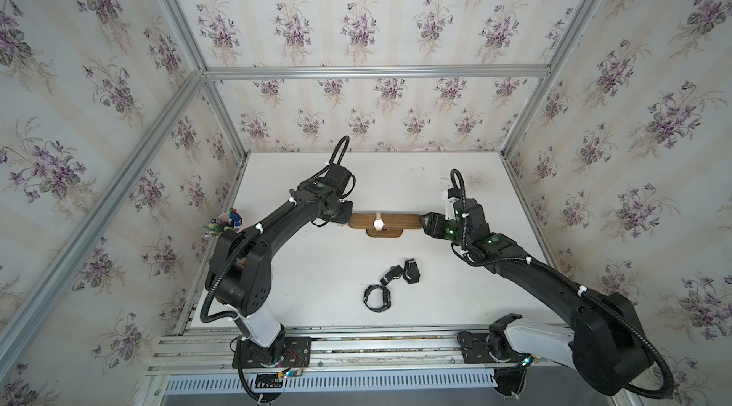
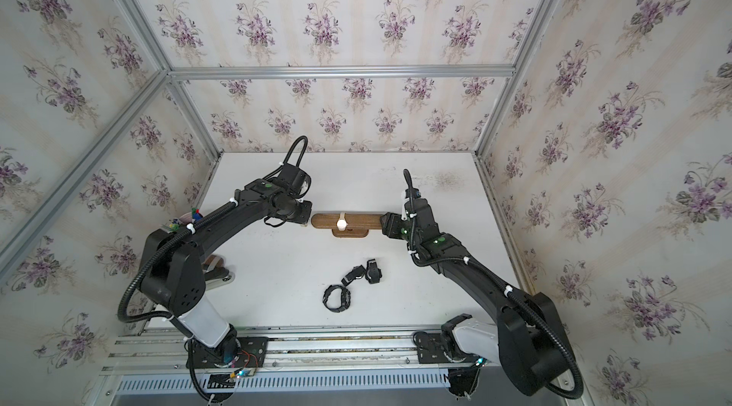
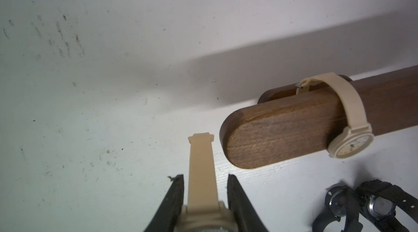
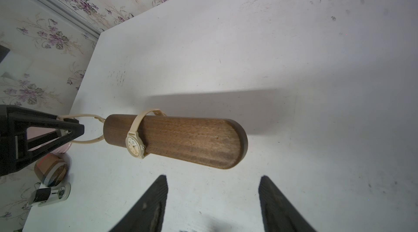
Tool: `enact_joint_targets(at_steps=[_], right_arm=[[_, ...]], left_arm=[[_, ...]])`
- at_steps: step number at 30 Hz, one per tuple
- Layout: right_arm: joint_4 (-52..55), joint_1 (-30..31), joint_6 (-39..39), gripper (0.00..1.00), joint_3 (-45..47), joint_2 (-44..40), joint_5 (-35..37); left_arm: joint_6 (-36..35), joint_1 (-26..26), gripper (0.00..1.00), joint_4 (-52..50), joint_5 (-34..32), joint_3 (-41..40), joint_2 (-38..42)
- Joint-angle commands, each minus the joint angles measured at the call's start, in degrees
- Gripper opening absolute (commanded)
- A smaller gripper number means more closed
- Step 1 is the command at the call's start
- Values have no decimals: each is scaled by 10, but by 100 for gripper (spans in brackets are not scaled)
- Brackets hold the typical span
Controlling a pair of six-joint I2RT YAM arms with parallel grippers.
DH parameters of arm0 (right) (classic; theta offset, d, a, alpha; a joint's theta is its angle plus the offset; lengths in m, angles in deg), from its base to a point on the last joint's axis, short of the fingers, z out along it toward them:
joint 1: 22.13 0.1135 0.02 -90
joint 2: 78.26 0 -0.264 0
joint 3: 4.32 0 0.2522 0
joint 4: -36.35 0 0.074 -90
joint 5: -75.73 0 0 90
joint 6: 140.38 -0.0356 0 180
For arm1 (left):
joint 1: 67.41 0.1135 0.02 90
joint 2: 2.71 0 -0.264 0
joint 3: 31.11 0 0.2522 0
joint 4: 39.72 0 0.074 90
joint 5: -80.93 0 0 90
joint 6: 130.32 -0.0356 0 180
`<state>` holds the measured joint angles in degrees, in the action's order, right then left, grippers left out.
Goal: Place watch on stand
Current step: Place the watch on the stand.
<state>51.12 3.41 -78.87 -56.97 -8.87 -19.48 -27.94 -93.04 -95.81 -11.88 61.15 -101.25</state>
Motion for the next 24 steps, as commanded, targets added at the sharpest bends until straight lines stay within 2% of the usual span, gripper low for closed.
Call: enact_joint_targets(at_steps=[1, 24], right_arm=[[-26, -1, -3, 66, -5, 10, -7], [-88, 0, 6, 63, 6, 77, -54]], left_arm=[[7, 1, 24, 2, 17, 8, -12], [2, -6, 25, -3, 41, 45, -60]])
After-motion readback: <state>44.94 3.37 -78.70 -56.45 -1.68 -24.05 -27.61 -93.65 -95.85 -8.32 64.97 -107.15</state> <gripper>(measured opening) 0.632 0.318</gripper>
